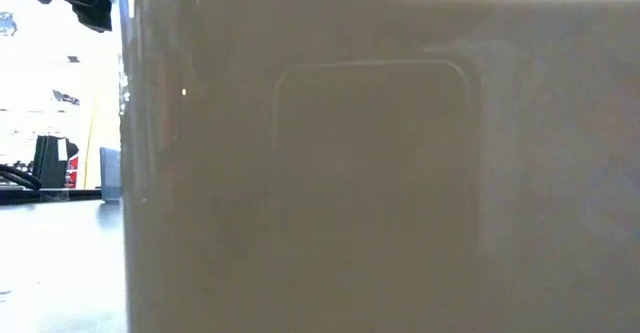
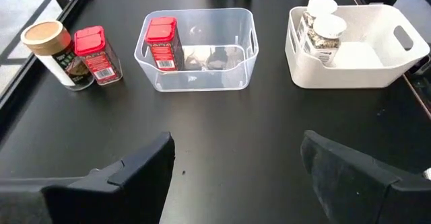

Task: Sort spices by type
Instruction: Put the gold seasoning bottle into the black bin

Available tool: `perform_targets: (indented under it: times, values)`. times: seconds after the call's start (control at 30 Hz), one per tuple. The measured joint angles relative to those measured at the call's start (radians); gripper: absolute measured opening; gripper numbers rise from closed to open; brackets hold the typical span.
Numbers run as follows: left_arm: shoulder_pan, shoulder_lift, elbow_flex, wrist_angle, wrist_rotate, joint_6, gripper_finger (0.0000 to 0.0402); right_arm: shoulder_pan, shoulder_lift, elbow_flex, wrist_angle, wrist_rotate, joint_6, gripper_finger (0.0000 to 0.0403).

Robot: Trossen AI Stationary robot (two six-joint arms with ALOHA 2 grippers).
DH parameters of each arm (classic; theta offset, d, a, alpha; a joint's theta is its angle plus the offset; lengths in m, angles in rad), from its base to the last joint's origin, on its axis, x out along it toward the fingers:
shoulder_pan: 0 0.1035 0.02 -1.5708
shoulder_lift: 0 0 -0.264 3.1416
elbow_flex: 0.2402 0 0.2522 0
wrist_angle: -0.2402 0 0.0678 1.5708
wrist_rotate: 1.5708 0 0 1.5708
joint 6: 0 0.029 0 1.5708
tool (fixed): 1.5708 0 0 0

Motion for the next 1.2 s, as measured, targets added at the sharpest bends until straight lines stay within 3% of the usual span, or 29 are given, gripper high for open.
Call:
perform_targets:
  times: [0.17, 0.3, 0.5, 0.67, 0.9, 1.03, 1.2]
  values:
    - [0.000, 0.003, 0.000, 0.007, 0.014, -0.164, 0.0309, -0.001, 0.000, -0.049, 0.007, -0.033, 0.008, 0.0301]
    - [0.000, 0.036, 0.001, 0.007, -0.063, -0.289, 0.0309, 0.000, -0.005, -0.106, 0.049, -0.039, 0.020, 0.0301]
    - [0.045, 0.140, 0.001, 0.043, -0.139, -0.302, 0.0304, -0.025, -0.050, -0.194, 0.134, -0.041, -0.021, 0.0301]
    - [0.155, 0.252, 0.017, 0.184, -0.126, -0.248, 0.0293, -0.099, -0.119, -0.252, 0.225, -0.042, -0.110, 0.0301]
    - [0.407, 0.404, 0.129, 0.230, -0.090, -0.092, 0.0284, -0.275, -0.161, -0.293, 0.312, -0.060, -0.306, 0.0301]
    - [0.527, 0.476, 0.191, 0.237, -0.061, -0.096, 0.0283, -0.348, -0.150, -0.296, 0.315, -0.064, -0.331, 0.0301]
    - [0.592, 0.523, 0.228, 0.243, -0.059, -0.126, 0.0283, -0.386, -0.151, -0.296, 0.320, -0.065, -0.332, 0.0301]
